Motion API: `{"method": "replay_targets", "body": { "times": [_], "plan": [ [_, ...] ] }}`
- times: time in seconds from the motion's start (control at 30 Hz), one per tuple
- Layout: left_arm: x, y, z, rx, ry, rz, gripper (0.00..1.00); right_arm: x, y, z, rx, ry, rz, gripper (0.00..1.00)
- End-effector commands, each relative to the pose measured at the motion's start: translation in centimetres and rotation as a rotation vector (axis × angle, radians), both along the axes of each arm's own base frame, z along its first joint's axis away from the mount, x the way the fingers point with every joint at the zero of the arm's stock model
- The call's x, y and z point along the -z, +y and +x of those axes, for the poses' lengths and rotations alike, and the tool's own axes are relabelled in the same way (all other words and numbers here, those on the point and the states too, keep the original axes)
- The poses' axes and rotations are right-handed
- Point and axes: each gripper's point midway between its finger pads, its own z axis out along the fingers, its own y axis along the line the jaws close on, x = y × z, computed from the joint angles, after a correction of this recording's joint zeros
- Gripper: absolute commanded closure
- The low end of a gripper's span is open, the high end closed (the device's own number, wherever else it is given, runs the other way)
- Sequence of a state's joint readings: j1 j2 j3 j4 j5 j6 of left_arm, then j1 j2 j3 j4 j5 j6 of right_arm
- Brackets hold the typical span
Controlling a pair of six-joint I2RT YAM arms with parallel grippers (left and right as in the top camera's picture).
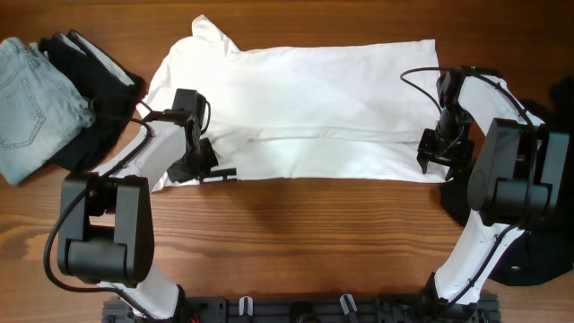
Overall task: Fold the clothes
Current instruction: 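Grasp the shirt's top corners with both grippers and pull them taut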
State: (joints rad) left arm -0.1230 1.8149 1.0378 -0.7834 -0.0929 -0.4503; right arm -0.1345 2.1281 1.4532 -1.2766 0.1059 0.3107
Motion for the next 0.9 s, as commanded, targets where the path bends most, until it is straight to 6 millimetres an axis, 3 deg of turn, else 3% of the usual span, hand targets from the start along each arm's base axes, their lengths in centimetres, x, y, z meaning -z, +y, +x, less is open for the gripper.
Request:
{"method": "replay_targets", "body": {
  "times": [0.0,0.07,0.13,0.2,0.27,0.4,0.6,0.7,0.87],
  "plan": [
    [0.5,2.1,-4.1,-0.040,0.107,0.079,0.80,1.1,-0.3,0.7,-0.007,-0.025,0.000,0.48],
    [-1.4,1.9,-2.1,-0.044,-0.014,0.063,0.75,0.3,0.3,2.3,-0.020,-0.110,0.045,0.48],
    [-3.1,1.7,-0.6,-0.047,-0.114,0.050,0.55,-1.4,0.2,4.0,-0.021,-0.207,0.032,0.48],
    [-4.8,1.6,0.5,-0.050,-0.197,0.040,0.44,-4.2,-0.2,6.3,-0.036,-0.363,0.011,0.44],
    [-4.9,1.5,1.3,-0.051,-0.229,0.033,0.42,-5.9,-0.1,8.3,-0.119,-0.473,0.023,0.37],
    [-3.4,1.4,2.4,-0.052,-0.234,0.032,0.42,-4.6,2.2,10.2,-0.313,-0.568,0.181,0.38],
    [0.9,1.4,1.0,-0.047,-0.094,0.045,0.41,-0.6,2.8,6.9,-0.293,-0.492,0.209,0.38],
    [2.0,1.5,-0.3,-0.046,-0.033,0.046,0.41,1.2,3.0,5.3,-0.282,-0.466,0.215,0.38],
    [3.3,1.6,-4.3,-0.048,0.088,0.044,0.41,1.6,0.7,0.7,-0.129,-0.271,0.058,0.41]
  ]
}}
